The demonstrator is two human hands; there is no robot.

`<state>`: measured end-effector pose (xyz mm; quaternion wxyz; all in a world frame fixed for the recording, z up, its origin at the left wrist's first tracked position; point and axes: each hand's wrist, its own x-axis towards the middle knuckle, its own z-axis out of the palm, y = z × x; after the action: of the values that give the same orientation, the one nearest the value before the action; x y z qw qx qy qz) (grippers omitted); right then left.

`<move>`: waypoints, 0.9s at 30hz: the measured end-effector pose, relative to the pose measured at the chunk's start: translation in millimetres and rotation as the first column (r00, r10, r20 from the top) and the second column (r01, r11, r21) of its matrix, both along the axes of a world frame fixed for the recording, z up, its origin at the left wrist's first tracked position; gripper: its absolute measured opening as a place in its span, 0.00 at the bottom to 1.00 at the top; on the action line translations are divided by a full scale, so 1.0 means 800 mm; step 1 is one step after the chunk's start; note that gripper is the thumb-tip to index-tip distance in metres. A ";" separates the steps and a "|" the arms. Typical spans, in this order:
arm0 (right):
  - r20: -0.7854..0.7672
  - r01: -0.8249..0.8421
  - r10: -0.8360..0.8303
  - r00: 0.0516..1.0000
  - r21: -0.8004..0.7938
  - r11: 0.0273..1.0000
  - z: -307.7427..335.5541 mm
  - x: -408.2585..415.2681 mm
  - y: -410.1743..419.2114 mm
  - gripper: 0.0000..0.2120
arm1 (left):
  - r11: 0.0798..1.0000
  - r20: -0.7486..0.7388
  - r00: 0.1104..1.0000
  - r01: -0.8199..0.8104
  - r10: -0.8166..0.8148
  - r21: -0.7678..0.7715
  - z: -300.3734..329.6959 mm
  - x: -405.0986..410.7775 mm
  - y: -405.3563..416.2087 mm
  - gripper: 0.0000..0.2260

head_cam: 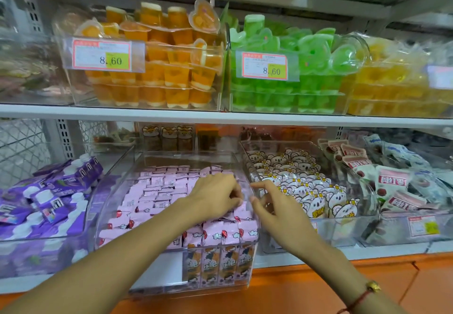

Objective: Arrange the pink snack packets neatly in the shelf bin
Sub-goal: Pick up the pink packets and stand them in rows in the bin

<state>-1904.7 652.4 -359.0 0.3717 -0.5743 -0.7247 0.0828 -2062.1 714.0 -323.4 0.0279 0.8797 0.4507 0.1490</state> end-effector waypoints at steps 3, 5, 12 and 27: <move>0.022 0.023 -0.023 0.999 0.005 1.000 0.001 -0.002 0.001 0.10 | 1.000 0.115 0.993 -0.014 0.014 0.002 -0.010 0.000 -0.004 0.07; 0.024 0.023 -0.023 0.999 -0.003 1.000 0.003 -0.004 0.000 0.10 | 0.999 0.280 0.959 -0.044 0.042 -0.001 -0.012 -0.002 -0.007 0.07; 0.007 0.054 -0.055 0.998 0.139 0.989 0.013 -0.011 -0.004 0.15 | 0.984 0.650 0.760 -0.111 -0.006 0.139 0.012 -0.017 -0.018 0.07; -0.576 0.150 0.022 0.817 0.250 0.957 0.042 -0.037 -0.002 0.05 | 0.994 0.158 0.986 0.062 -0.048 -0.088 -0.029 -0.060 -0.026 0.12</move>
<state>-1934.0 650.5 -325.8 0.6531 -0.4876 -0.5636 0.1343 -2110.4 692.9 -346.5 0.1078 0.8753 0.4291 0.1954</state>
